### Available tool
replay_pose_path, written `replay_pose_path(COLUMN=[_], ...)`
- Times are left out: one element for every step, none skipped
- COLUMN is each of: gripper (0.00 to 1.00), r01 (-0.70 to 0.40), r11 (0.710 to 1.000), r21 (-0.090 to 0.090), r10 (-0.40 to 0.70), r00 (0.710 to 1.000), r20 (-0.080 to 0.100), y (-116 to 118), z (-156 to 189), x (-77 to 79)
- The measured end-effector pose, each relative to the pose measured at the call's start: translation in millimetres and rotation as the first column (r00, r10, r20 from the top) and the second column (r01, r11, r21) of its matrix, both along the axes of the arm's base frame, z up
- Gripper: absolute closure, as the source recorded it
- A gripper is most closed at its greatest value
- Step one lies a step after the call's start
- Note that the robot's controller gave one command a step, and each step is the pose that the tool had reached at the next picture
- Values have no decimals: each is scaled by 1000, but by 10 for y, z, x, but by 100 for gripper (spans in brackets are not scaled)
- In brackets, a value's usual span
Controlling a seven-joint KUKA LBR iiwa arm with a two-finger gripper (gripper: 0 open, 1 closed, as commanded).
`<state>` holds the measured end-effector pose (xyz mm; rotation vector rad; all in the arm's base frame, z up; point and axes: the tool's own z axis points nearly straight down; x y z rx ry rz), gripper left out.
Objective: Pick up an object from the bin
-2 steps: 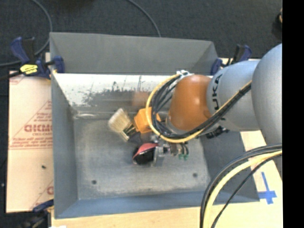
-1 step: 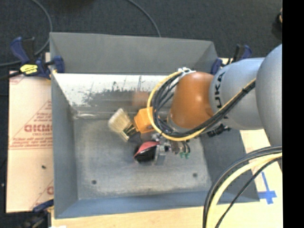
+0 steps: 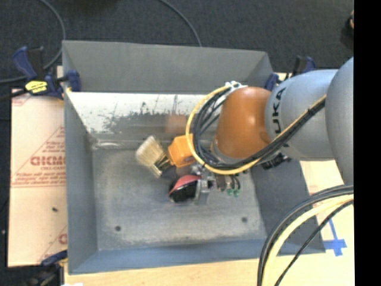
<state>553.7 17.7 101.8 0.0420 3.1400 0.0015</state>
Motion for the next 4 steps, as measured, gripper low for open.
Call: replay_pose_path(gripper=[100, 100, 100, 100], r01=[1, 1, 2, 3], r11=[1000, 1000, 1000, 1000], r21=[0, 0, 0, 1], r10=[-1, -1, -2, -3], r00=[1000, 1000, 1000, 1000], r20=[3, 3, 6, 6], y=[-2, -2, -3, -4], z=[95, 151, 200, 231], x=[8, 8, 13, 13])
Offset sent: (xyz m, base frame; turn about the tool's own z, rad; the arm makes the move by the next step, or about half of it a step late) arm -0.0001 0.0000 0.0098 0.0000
